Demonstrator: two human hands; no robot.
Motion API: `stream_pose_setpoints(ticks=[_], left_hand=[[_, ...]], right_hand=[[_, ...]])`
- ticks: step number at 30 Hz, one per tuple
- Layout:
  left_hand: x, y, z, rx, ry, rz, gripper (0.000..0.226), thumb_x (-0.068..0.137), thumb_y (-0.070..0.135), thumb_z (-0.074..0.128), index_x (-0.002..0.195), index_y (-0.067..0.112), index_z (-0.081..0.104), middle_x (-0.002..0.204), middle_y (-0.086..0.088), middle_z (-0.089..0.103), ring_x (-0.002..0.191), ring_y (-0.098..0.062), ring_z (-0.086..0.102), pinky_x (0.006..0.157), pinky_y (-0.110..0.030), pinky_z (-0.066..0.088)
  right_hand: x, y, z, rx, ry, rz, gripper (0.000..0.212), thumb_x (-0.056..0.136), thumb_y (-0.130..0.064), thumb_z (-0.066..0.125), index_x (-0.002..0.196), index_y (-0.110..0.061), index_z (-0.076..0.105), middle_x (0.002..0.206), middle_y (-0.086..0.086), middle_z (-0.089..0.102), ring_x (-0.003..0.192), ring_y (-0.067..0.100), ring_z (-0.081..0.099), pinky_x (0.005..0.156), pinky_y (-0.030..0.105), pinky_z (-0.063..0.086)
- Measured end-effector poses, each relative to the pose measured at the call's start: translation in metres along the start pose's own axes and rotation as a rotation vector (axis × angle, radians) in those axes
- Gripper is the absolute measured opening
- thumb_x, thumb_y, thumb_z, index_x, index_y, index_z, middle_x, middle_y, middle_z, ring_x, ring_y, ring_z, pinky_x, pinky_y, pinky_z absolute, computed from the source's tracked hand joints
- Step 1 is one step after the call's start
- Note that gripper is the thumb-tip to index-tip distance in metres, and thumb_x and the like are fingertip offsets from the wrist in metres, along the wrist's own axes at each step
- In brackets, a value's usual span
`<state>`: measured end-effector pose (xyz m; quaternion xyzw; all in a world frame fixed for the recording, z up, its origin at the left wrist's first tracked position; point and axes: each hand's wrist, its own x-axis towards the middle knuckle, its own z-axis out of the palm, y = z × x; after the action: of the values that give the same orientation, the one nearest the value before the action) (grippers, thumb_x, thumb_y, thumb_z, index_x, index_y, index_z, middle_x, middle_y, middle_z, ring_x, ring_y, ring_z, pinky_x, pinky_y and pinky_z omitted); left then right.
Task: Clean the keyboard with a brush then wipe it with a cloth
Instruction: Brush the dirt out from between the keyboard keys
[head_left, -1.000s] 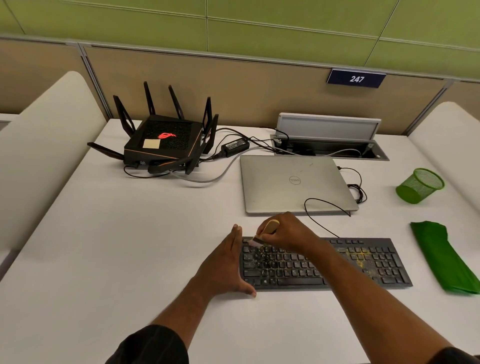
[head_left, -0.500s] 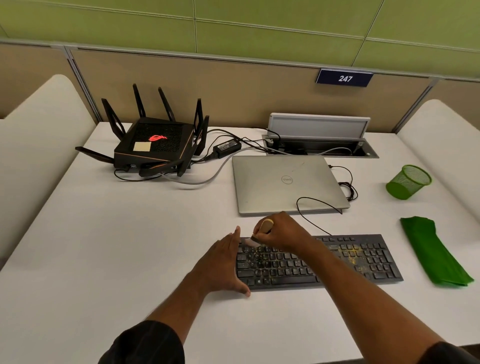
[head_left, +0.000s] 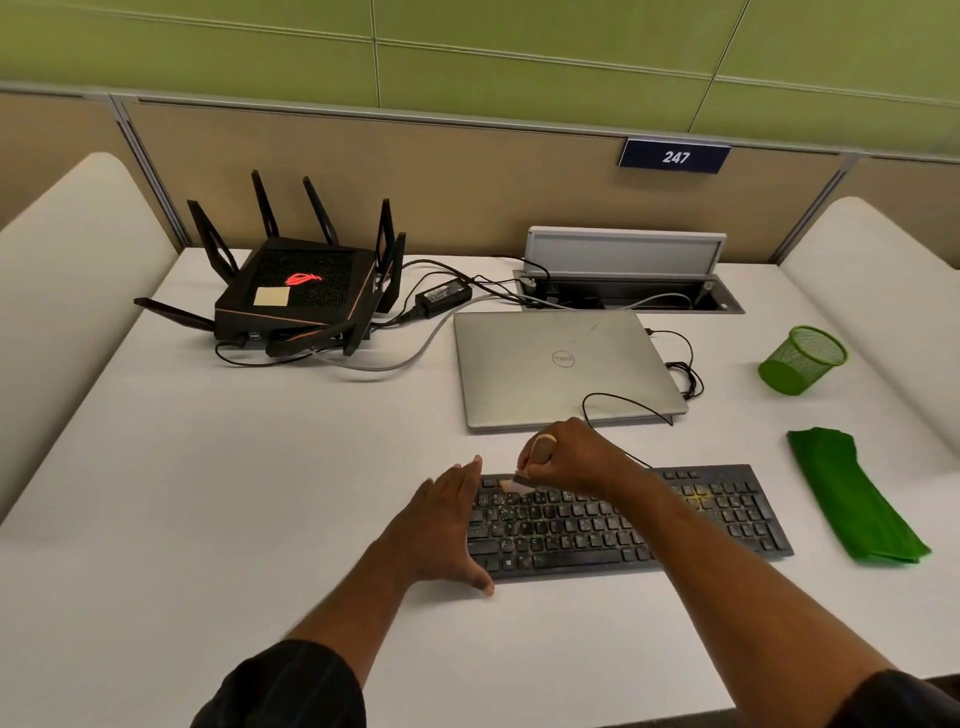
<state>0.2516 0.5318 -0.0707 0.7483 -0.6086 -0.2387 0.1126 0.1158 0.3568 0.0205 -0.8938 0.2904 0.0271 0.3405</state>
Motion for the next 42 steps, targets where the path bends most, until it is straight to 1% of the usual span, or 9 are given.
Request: stream_pose_setpoints(ticks=[3, 6, 8, 14, 18, 24, 31, 37, 42], left_hand=[[0.001, 0.002, 0.001, 0.034, -0.011, -0.006, 0.153, 0.058, 0.075, 0.082, 0.158, 0.019, -0.019, 0.169, -0.005, 0.003, 0.155, -0.023, 0.005, 0.126, -0.046, 0.009], [0.004, 0.004, 0.004, 0.062, -0.024, -0.015, 0.152, 0.058, 0.078, 0.079, 0.158, 0.021, -0.02, 0.17, -0.002, 0.001, 0.156, -0.022, -0.001, 0.126, -0.05, 0.003], [0.007, 0.006, 0.003, 0.074, -0.026, -0.019, 0.152, 0.058, 0.079, 0.078, 0.158, 0.021, -0.02, 0.17, -0.002, 0.002, 0.156, -0.022, -0.001, 0.126, -0.051, 0.001], [0.007, 0.008, 0.002, 0.085, -0.054, -0.04, 0.154, 0.058, 0.078, 0.079, 0.157, 0.019, -0.024, 0.17, -0.006, -0.001, 0.156, -0.023, -0.006, 0.126, -0.051, -0.002], [0.008, 0.009, 0.0, 0.095, -0.068, -0.037, 0.154, 0.058, 0.079, 0.078, 0.157, 0.02, -0.023, 0.17, -0.005, -0.001, 0.156, -0.023, -0.007, 0.125, -0.052, -0.005], [0.013, 0.018, 0.001, 0.167, -0.054, -0.004, 0.151, 0.06, 0.083, 0.073, 0.158, 0.016, -0.02, 0.171, -0.005, -0.002, 0.157, -0.022, -0.005, 0.125, -0.051, -0.009], [0.015, 0.025, 0.001, 0.151, -0.033, 0.028, 0.15, 0.061, 0.081, 0.075, 0.159, 0.013, -0.016, 0.17, -0.006, -0.003, 0.157, -0.02, -0.003, 0.125, -0.036, -0.01], [0.021, 0.029, 0.002, 0.19, -0.042, 0.026, 0.147, 0.063, 0.084, 0.071, 0.16, 0.011, -0.012, 0.17, -0.006, -0.003, 0.157, -0.021, -0.003, 0.126, -0.039, -0.008], [0.026, 0.034, 0.006, 0.203, -0.052, 0.015, 0.148, 0.061, 0.087, 0.069, 0.16, 0.012, -0.011, 0.17, -0.007, -0.003, 0.157, -0.022, -0.003, 0.126, -0.041, -0.007]], right_hand=[[0.0, -0.001, -0.003, 0.026, 0.014, -0.009, 0.01, 0.077, -0.017, 0.074, 0.086, -0.018, 0.08, 0.081, -0.006, 0.076, 0.071, 0.006, 0.069, 0.063, 0.02, 0.055], [0.001, -0.008, -0.002, 0.078, 0.061, -0.048, 0.012, 0.081, -0.018, 0.074, 0.092, -0.019, 0.08, 0.088, -0.009, 0.077, 0.07, -0.006, 0.066, 0.06, 0.007, 0.047], [0.002, -0.009, 0.0, 0.07, 0.064, -0.062, 0.013, 0.083, -0.018, 0.074, 0.095, -0.019, 0.08, 0.09, -0.009, 0.076, 0.07, -0.01, 0.064, 0.061, 0.005, 0.046], [-0.002, 0.009, 0.001, 0.01, 0.061, -0.008, 0.01, 0.079, -0.018, 0.076, 0.087, -0.019, 0.08, 0.083, -0.008, 0.076, 0.068, -0.001, 0.067, 0.063, 0.016, 0.053], [-0.001, 0.014, -0.001, -0.054, 0.067, 0.009, 0.008, 0.078, -0.021, 0.073, 0.082, -0.02, 0.079, 0.079, -0.007, 0.075, 0.069, 0.007, 0.068, 0.069, 0.033, 0.06], [-0.001, 0.007, -0.003, 0.041, 0.049, -0.039, 0.012, 0.079, -0.019, 0.077, 0.09, -0.022, 0.081, 0.089, -0.008, 0.077, 0.075, 0.001, 0.069, 0.071, 0.022, 0.058], [-0.011, 0.031, -0.013, -0.039, 0.03, 0.011, 0.008, 0.077, -0.019, 0.078, 0.085, -0.019, 0.081, 0.081, -0.007, 0.076, 0.069, 0.003, 0.069, 0.068, 0.026, 0.057], [-0.011, 0.023, -0.014, 0.095, 0.095, 0.023, 0.012, 0.079, -0.019, 0.075, 0.09, -0.021, 0.081, 0.088, -0.01, 0.077, 0.072, -0.003, 0.068, 0.066, 0.014, 0.053], [-0.018, 0.036, -0.013, 0.038, 0.063, 0.017, 0.011, 0.079, -0.021, 0.077, 0.089, -0.019, 0.08, 0.088, -0.007, 0.077, 0.074, 0.001, 0.07, 0.071, 0.022, 0.057]])
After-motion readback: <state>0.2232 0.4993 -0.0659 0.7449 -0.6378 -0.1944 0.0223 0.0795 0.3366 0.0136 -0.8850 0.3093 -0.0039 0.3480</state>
